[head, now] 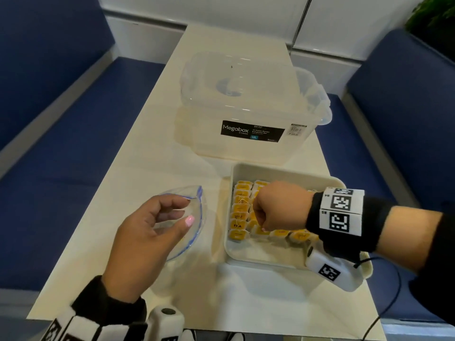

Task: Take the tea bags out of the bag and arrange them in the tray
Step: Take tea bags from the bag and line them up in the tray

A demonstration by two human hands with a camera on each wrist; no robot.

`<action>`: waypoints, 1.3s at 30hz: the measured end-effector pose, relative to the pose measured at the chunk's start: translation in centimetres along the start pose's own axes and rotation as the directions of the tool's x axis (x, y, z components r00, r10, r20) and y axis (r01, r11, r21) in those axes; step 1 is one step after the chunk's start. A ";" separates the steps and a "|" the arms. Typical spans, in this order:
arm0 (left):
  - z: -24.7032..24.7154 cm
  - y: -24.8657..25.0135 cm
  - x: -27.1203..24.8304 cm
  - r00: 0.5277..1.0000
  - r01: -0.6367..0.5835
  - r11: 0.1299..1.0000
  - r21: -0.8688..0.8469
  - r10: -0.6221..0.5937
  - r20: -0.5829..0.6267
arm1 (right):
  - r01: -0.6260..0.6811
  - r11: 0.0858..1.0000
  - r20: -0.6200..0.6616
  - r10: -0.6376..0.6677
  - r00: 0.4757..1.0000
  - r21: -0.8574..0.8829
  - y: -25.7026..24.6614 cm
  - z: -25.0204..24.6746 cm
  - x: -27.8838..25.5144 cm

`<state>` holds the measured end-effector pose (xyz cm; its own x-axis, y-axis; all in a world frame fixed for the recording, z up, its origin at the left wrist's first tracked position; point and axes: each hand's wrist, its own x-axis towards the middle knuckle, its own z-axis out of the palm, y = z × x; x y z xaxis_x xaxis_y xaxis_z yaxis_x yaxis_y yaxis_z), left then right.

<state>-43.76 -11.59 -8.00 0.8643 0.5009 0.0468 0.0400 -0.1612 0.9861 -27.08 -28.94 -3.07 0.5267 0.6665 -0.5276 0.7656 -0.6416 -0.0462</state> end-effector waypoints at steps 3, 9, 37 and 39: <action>-0.4 -0.1 -0.3 1.000 -0.005 1.000 0.001 0.005 -0.010 | -0.002 1.000 0.018 0.002 1.000 -0.024 0.0 0.5 0.7; -0.5 -0.2 -0.6 0.999 0.014 0.999 -0.031 -0.015 -0.037 | -0.013 0.999 0.028 0.014 1.000 -0.044 -0.1 0.8 1.3; -4.8 -3.1 -1.8 0.967 0.216 0.852 0.477 -0.120 -0.225 | 0.126 0.916 -0.277 -0.016 0.961 0.381 -14.6 3.2 3.5; -5.0 -2.8 -2.2 0.972 0.204 0.857 0.473 -0.118 -0.205 | 0.063 0.949 -0.214 0.005 0.977 0.310 -15.1 4.3 5.0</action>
<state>-48.33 -7.97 -10.06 0.7324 0.6798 -0.0381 0.4476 -0.4385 0.7793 -37.62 -17.52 -8.65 0.5970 0.7293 -0.3342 0.6454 -0.6840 -0.3398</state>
